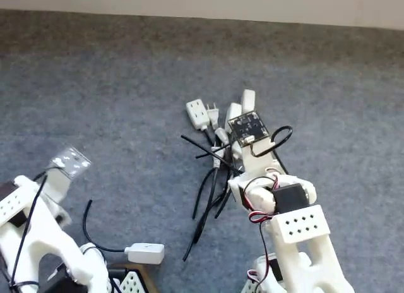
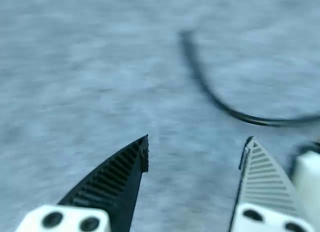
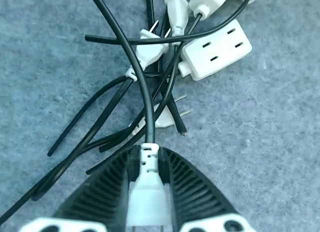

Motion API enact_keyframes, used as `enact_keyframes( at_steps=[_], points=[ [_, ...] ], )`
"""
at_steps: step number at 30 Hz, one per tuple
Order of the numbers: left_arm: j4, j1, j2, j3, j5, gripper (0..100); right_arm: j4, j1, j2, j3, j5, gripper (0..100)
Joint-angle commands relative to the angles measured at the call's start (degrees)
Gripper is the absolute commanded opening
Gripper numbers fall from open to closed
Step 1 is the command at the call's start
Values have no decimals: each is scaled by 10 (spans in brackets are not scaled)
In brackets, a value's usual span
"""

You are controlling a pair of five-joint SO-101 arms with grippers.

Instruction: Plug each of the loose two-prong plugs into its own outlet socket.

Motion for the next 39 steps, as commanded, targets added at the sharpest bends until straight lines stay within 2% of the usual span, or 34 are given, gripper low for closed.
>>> enact_keyframes(
  at_steps=[1, 6, 8, 13, 15, 17, 22, 25, 31, 37, 39],
  points=[
    [105, 39, -7, -10, -126, 305, 3, -5, -14, -4, 5, 6],
    [106, 96, -6, 8, -126, 305, 3, -5, -14, -3, 6, 6],
    [81, 129, -6, 29, -118, 305, 3, -5, -14, -3, 6, 6],
    [-125, 213, -5, 90, 40, 305, 3, -5, -14, -3, 6, 6],
    [-178, 243, -7, 102, 74, 305, 3, -5, -14, -2, 6, 6],
    [-177, 264, -7, 84, 98, 305, 3, -5, -14, -2, 6, 6],
    [-153, 298, -7, -28, 225, 305, 3, -5, -14, -2, 6, 6],
    [-150, 319, -7, -76, 278, 305, 3, -5, -14, -2, 7, 6],
    [-76, 352, -7, -133, 300, 305, 3, -5, -14, -2, 7, 6],
    [-71, 351, -7, -167, 358, 305, 6, -6, -14, -1, 7, 6],
    [-15, 362, -7, -176, 358, 305, 6, -6, -14, -1, 7, 6]
  ],
)
